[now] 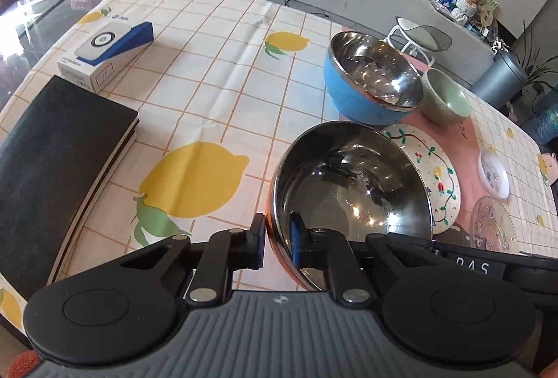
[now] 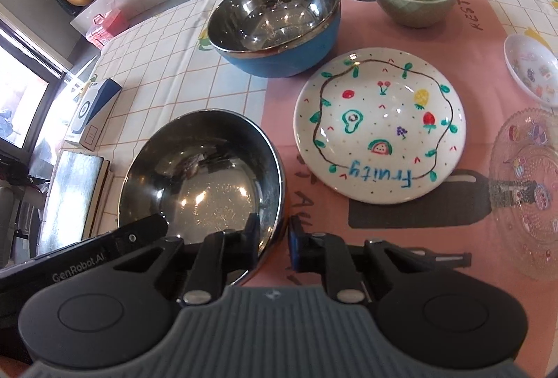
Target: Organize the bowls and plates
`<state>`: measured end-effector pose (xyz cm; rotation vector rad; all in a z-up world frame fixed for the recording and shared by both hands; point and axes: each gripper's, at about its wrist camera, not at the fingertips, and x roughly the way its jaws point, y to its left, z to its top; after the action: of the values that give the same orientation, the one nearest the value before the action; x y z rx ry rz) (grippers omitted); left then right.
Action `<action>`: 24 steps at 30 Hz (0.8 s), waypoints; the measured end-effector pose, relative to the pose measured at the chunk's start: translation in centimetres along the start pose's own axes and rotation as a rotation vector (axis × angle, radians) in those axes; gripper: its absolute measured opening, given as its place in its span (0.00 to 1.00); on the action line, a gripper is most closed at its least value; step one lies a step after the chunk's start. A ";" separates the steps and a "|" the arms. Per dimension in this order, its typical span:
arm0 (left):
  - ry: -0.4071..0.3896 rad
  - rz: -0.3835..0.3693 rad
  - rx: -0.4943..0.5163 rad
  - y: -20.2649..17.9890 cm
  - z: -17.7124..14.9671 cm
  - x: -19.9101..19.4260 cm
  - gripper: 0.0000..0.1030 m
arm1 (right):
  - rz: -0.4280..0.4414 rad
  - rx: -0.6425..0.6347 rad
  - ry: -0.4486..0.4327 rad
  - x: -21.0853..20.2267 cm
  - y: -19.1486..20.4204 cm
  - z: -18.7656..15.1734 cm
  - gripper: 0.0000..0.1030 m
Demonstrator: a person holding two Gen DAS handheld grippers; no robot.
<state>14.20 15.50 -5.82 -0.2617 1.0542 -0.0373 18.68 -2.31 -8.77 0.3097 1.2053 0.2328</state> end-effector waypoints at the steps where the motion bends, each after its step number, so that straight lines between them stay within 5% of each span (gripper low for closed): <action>1: -0.003 -0.005 0.001 -0.2 -0.3 -0.6 0.15 | 0.002 0.005 -0.010 -0.7 -0.1 -0.4 0.12; 12: 0.005 -0.036 0.057 -4.7 -3.8 -3.3 0.15 | 0.012 0.076 -0.022 -6.2 -3.8 -4.5 0.12; 24: 0.054 -0.054 0.053 -6.0 -5.8 -1.8 0.15 | 0.001 0.115 -0.002 -6.7 -7.1 -5.8 0.12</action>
<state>8.91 8.83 -5.61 -0.2425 1.0983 -0.1208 11.04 -10.54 -7.27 0.4107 1.2192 0.1642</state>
